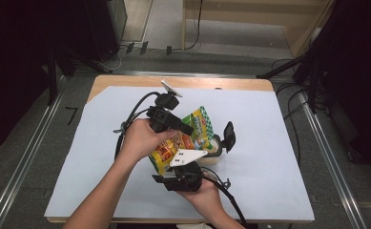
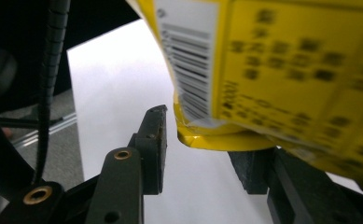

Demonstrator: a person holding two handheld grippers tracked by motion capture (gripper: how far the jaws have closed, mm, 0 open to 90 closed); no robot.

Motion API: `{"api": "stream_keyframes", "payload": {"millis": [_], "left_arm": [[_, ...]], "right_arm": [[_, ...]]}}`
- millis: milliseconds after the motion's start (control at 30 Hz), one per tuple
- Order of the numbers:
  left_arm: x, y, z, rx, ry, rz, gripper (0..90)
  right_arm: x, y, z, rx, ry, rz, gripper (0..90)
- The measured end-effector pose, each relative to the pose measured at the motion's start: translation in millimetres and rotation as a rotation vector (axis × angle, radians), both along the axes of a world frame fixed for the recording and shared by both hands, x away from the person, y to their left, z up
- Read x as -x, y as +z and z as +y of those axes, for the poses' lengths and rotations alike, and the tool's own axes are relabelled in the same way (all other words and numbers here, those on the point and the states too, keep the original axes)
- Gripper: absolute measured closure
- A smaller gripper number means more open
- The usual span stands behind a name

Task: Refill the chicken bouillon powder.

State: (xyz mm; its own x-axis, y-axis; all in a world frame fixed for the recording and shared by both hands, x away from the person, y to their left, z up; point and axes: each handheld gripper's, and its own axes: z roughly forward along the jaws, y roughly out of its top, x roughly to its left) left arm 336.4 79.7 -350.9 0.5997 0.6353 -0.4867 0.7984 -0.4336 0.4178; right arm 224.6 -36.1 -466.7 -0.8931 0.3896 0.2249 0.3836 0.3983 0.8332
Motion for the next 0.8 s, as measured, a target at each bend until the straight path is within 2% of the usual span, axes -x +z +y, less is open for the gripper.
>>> {"api": "stream_keyframes", "payload": {"millis": [133,400,800], "left_arm": [[0.7,-4.2,1.4,0.013,-0.001,0.006,82.7],[4.6,-7.5,6.1,0.028,-0.007,-0.026,84.1],[11.9,-7.9,16.9,0.052,0.0,-0.038,86.2]], "right_arm": [[-2.0,-3.1,-2.8,0.005,-0.003,-0.003,60.1],[-2.5,-6.4,-2.7,0.023,0.001,0.0,60.0],[-5.2,-11.5,-3.1,0.045,0.0,0.013,59.3]]}}
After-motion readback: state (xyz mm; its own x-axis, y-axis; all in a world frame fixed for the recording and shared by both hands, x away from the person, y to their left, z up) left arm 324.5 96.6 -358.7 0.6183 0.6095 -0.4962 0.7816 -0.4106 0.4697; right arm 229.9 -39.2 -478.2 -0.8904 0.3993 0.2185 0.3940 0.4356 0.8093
